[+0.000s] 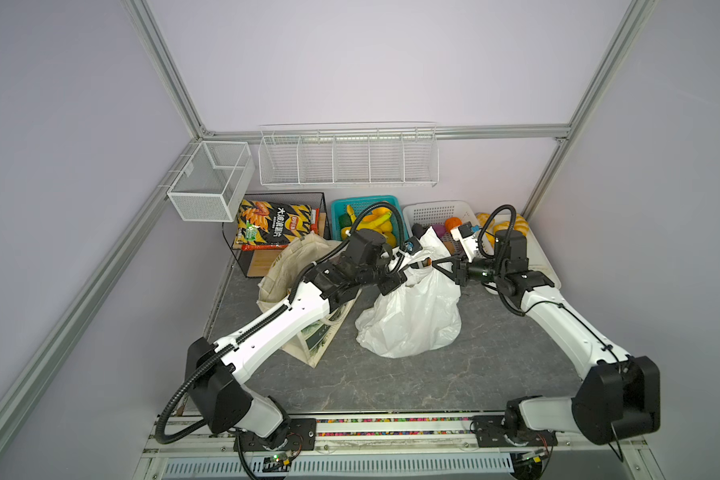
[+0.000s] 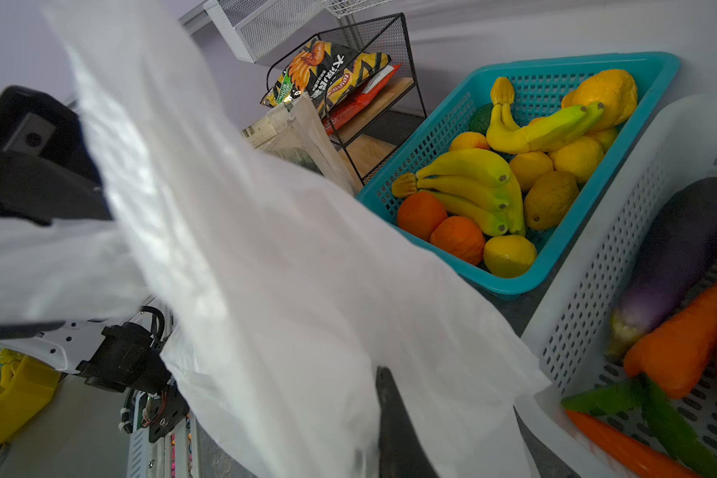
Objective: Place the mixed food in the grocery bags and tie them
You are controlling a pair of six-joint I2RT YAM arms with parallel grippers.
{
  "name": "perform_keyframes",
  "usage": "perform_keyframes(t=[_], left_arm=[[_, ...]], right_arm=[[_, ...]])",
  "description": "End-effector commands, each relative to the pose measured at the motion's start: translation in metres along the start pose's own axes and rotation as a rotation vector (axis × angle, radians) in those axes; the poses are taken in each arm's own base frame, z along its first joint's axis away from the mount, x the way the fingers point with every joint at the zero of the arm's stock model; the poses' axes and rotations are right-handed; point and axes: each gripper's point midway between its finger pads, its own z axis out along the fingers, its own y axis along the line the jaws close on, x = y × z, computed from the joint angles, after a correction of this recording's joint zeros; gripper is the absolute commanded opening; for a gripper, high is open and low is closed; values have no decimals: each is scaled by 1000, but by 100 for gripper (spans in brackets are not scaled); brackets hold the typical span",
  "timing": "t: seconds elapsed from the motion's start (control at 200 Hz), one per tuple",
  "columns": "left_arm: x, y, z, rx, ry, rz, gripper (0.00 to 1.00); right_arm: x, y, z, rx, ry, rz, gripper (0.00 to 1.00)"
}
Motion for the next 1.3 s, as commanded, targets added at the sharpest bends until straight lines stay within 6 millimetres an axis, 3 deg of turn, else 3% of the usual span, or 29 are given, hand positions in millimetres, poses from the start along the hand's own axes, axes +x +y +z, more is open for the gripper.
perform_keyframes(t=[0.0, 0.23, 0.26, 0.615, 0.945, 1.055, 1.08, 1.295], left_arm=[[12, -5, 6, 15, 88, 64, 0], [-7, -9, 16, 63, 48, 67, 0], [-9, -11, 18, 71, 45, 72, 0], [-11, -12, 26, 101, 76, 199, 0], [-18, -17, 33, 149, 67, 238, 0], [-20, -19, 35, 156, 50, 247, 0], [-20, -20, 36, 157, 50, 252, 0], [-25, -23, 39, 166, 16, 287, 0]], right_arm=[[-4, 6, 0, -32, -25, -48, 17], [4, 10, 1, -69, -17, -89, 26], [7, 20, 7, -100, -5, -103, 28], [8, 29, 2, -129, -31, -171, 43], [0, 36, -7, -150, -119, -184, 64], [-8, 41, -8, -168, -148, -189, 68], [1, 38, -7, -167, -138, -165, 69], [-1, 41, -8, -184, -166, -147, 71]])
